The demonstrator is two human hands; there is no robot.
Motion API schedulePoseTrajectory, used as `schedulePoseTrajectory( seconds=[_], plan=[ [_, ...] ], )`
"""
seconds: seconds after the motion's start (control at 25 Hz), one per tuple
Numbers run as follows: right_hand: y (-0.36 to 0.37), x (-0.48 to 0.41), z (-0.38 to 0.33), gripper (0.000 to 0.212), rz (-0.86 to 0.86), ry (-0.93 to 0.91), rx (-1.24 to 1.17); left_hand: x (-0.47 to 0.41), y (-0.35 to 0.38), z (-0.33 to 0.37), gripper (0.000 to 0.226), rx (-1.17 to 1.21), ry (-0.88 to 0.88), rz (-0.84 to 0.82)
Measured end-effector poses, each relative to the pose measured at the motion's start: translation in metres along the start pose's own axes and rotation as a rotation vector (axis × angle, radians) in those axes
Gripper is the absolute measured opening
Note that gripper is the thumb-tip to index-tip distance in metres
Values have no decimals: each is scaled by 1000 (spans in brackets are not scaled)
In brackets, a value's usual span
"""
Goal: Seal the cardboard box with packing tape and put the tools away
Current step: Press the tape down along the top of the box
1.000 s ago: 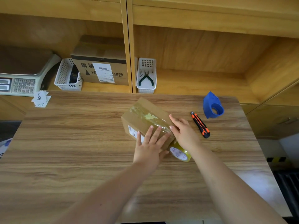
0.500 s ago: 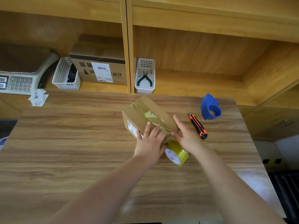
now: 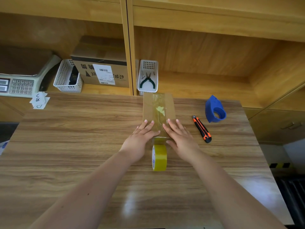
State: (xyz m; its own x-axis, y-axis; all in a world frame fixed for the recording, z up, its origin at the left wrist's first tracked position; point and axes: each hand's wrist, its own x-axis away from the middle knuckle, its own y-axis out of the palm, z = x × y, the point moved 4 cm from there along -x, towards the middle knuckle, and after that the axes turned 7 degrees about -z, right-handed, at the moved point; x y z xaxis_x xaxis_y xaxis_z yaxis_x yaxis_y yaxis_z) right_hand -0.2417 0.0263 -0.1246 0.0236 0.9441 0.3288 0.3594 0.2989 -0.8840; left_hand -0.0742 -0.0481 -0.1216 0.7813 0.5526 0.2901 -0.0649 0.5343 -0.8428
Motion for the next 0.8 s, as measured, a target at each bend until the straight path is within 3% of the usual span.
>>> schedulePoseTrajectory(
  seconds=[0.12, 0.24, 0.48, 0.8],
  plan=[
    [4, 1, 1, 58, 57, 8, 21, 1, -1, 4, 71, 7, -7, 10],
    [5, 3, 4, 58, 127, 59, -278, 5, 4, 10, 43, -4, -73, 73],
    [-2, 7, 17, 40, 326, 29, -596, -16, -2, 44, 43, -214, -230, 182],
    [10, 5, 83, 34, 376, 222, -682, -47, -1, 65, 54, -417, -124, 213]
  ],
)
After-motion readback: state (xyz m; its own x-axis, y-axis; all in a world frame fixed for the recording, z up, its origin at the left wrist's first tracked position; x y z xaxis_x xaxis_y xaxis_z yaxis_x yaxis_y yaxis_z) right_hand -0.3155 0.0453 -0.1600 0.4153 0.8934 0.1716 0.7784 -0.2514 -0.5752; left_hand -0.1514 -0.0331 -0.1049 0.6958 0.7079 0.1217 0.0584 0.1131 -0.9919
